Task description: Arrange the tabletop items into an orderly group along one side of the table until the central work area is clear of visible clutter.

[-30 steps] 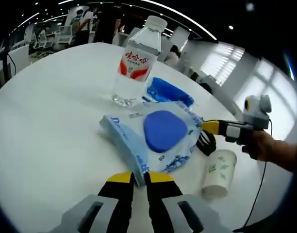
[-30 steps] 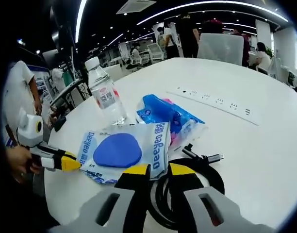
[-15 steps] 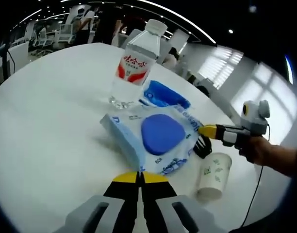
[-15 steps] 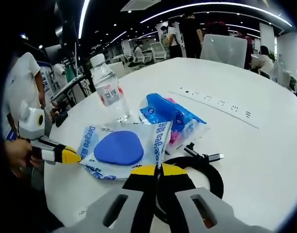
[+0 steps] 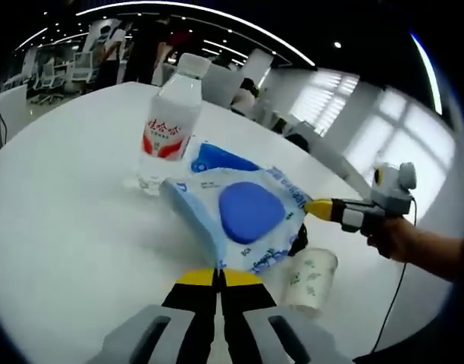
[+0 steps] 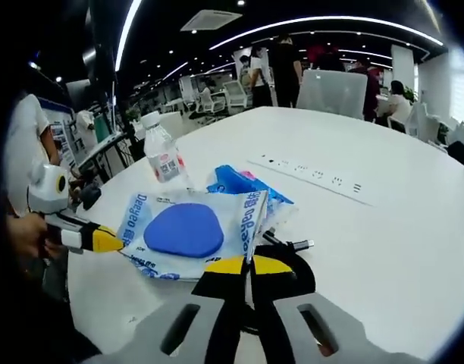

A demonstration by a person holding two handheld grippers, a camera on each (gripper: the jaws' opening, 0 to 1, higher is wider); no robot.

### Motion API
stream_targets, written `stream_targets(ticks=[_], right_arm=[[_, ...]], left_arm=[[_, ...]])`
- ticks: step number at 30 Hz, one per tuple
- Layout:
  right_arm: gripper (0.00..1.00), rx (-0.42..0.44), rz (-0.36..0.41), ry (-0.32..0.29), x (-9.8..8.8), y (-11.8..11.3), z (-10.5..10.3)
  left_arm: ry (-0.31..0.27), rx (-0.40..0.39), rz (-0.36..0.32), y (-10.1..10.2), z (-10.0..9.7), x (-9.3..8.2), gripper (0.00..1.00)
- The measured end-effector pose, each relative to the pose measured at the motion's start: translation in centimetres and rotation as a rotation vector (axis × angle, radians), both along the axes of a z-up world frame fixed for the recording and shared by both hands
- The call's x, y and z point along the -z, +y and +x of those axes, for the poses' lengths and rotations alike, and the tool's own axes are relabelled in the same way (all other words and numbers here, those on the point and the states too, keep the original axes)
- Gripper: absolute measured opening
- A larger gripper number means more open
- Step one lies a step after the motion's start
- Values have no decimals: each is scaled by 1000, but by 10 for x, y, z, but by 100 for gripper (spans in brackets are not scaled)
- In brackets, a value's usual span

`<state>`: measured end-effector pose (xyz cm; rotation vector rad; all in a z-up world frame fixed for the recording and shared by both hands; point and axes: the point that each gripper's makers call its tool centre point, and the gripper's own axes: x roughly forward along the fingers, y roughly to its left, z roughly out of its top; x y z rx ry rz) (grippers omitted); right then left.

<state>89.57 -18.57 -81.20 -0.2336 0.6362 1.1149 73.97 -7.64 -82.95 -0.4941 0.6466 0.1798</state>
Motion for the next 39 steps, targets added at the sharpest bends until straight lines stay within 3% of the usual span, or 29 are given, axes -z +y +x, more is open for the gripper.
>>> stream_targets(ticks=[14, 25, 39], right_arm=[[0, 182, 39, -25, -6, -65, 26], [0, 311, 44, -27, -7, -114, 31], [0, 454, 18, -16, 12, -166, 34]], left_arm=[[-19, 175, 37, -29, 51, -8, 0], [-22, 285, 47, -57, 88, -8, 0], [0, 393, 39, -94, 122, -1, 0]])
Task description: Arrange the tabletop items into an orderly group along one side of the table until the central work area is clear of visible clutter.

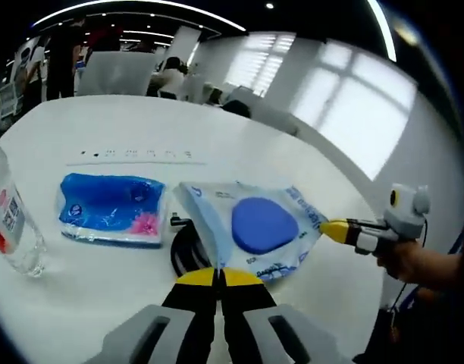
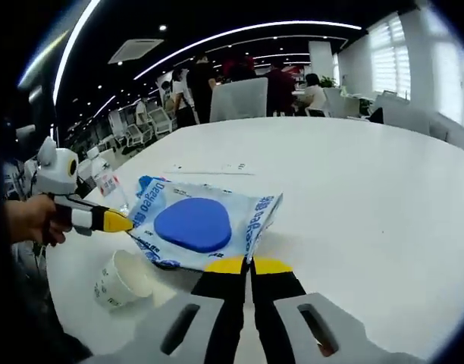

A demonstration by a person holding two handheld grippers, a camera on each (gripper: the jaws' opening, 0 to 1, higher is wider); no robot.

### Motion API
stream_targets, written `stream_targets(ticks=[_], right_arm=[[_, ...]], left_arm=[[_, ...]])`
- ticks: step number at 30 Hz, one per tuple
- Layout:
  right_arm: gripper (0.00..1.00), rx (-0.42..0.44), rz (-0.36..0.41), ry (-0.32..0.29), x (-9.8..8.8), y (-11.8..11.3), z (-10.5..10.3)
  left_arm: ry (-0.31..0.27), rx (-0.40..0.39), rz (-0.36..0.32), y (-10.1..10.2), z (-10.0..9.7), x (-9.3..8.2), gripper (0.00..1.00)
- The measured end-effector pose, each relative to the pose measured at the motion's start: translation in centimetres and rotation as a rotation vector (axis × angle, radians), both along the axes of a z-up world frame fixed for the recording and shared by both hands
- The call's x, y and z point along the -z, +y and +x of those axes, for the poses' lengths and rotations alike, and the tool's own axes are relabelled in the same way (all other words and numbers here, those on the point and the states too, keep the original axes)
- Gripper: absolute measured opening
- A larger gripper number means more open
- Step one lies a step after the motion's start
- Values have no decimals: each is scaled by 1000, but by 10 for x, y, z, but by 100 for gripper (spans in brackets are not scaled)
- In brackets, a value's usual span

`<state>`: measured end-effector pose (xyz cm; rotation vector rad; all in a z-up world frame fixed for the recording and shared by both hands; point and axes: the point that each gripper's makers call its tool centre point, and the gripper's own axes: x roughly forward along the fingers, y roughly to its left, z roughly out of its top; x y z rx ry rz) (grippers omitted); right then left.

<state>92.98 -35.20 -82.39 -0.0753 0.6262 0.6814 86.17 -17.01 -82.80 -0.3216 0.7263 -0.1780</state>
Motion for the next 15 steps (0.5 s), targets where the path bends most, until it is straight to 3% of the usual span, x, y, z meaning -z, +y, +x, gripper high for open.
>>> stream_targets(ticks=[6, 15], right_arm=[[0, 33, -14, 11, 11, -14, -2], [0, 60, -15, 11, 13, -20, -3]], left_arm=[[16, 16, -13, -9, 7, 6, 0], [40, 29, -22, -15, 9, 10, 0]])
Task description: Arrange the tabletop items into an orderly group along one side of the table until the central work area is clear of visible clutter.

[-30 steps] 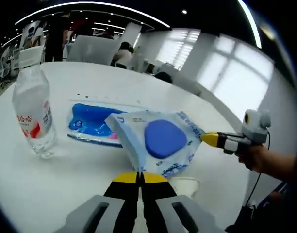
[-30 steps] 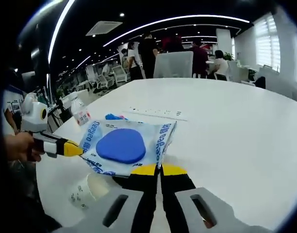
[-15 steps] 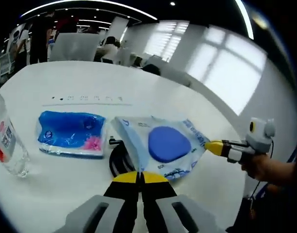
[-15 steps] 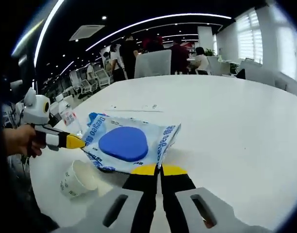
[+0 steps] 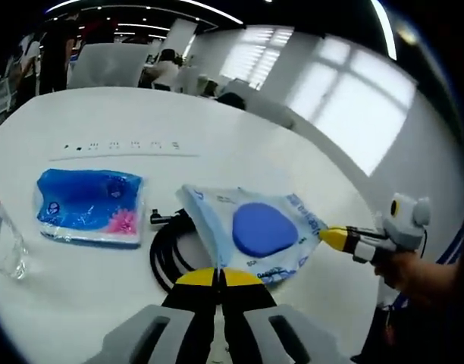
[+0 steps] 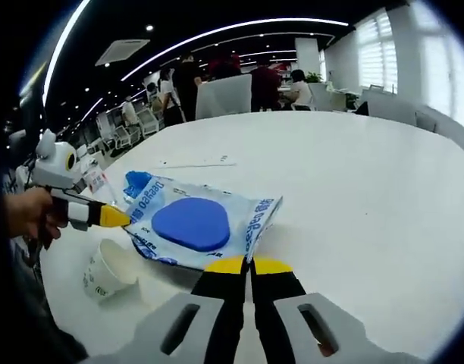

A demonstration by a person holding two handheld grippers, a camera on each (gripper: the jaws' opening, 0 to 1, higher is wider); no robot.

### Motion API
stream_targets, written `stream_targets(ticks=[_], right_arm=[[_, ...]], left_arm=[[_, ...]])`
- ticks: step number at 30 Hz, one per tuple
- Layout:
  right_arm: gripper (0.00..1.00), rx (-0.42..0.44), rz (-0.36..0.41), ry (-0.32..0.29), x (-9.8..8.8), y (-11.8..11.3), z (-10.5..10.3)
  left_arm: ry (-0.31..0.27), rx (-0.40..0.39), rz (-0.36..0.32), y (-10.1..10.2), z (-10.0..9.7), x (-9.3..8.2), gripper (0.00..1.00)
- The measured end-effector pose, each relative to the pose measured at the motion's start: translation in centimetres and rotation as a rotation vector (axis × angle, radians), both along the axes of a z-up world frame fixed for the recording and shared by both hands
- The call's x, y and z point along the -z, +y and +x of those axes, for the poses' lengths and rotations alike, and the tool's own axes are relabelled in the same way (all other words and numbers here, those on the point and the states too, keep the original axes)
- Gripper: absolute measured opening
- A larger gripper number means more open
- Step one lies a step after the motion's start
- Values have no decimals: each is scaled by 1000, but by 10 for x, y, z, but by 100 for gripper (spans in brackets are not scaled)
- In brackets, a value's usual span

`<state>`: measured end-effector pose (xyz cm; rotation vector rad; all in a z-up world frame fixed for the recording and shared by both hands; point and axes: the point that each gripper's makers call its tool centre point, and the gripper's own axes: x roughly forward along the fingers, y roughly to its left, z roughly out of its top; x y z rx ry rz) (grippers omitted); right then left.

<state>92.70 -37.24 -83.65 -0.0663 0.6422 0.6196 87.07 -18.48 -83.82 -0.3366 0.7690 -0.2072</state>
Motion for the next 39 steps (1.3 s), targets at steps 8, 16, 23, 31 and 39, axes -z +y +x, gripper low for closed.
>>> stream_targets(ticks=[8, 16, 23, 31, 39], right_arm=[[0, 10, -21, 10, 6, -8, -4], [0, 39, -27, 3, 6, -15, -10], [0, 43, -41, -1, 7, -20, -13], [0, 62, -65, -8, 9, -30, -13], [0, 88, -74, -10, 12, -43, -18]], left_arm=[[13, 21, 5, -4, 1, 1, 0], [13, 61, 20, -13, 2, 0, 0], [12, 75, 15, -15, 2, 0, 0], [9, 105, 7, -24, 3, 2, 0], [-9, 144, 8, -37, 3, 0, 0]])
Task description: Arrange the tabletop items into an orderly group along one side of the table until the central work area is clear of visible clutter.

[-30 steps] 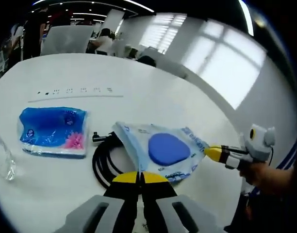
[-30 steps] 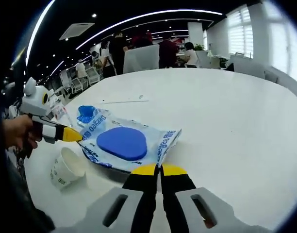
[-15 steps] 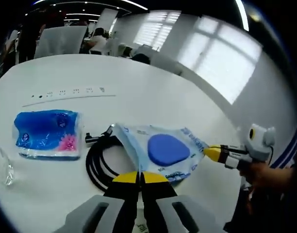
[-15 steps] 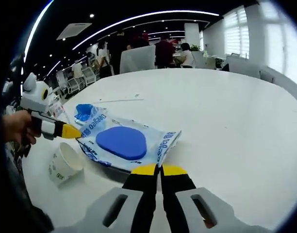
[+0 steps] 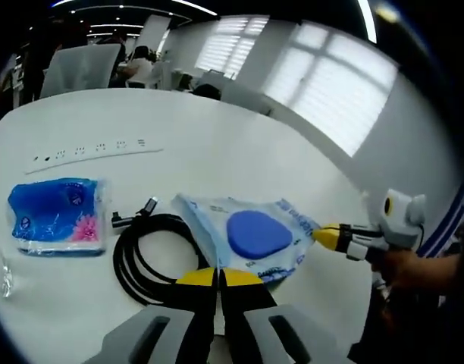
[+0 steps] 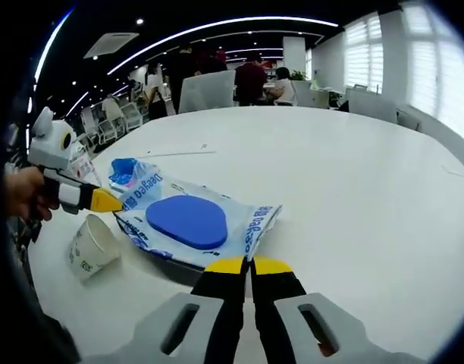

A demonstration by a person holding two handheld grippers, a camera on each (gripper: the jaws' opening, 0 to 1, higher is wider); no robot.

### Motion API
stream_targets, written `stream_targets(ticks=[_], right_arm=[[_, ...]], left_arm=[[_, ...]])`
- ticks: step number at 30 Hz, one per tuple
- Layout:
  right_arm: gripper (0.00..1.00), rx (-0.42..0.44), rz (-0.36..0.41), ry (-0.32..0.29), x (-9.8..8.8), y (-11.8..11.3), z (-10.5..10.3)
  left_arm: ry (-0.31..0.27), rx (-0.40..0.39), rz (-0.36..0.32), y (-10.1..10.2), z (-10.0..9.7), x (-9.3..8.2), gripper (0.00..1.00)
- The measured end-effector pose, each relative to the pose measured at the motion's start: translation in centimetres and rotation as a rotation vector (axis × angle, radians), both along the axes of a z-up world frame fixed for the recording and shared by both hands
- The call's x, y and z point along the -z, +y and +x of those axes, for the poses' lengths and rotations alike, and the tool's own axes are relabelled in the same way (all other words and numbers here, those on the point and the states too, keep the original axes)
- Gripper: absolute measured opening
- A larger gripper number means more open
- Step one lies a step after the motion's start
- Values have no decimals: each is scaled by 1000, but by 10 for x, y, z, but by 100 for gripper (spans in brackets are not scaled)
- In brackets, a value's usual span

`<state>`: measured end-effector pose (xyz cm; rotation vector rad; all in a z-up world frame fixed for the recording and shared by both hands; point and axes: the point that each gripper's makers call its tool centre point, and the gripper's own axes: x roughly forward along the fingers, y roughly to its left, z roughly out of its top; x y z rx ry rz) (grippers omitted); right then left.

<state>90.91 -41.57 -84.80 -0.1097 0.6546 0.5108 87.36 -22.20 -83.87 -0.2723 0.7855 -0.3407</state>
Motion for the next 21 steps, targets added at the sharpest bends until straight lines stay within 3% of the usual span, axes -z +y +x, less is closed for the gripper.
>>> stream_targets(ticks=[19, 21], right_arm=[[0, 10, -66, 21, 6, -14, -5], [9, -32, -103, 41, 13, -13, -10]], left_arm=[[50, 45, 13, -12, -4, 14, 2], [38, 48, 33, -11, -3, 14, 3]])
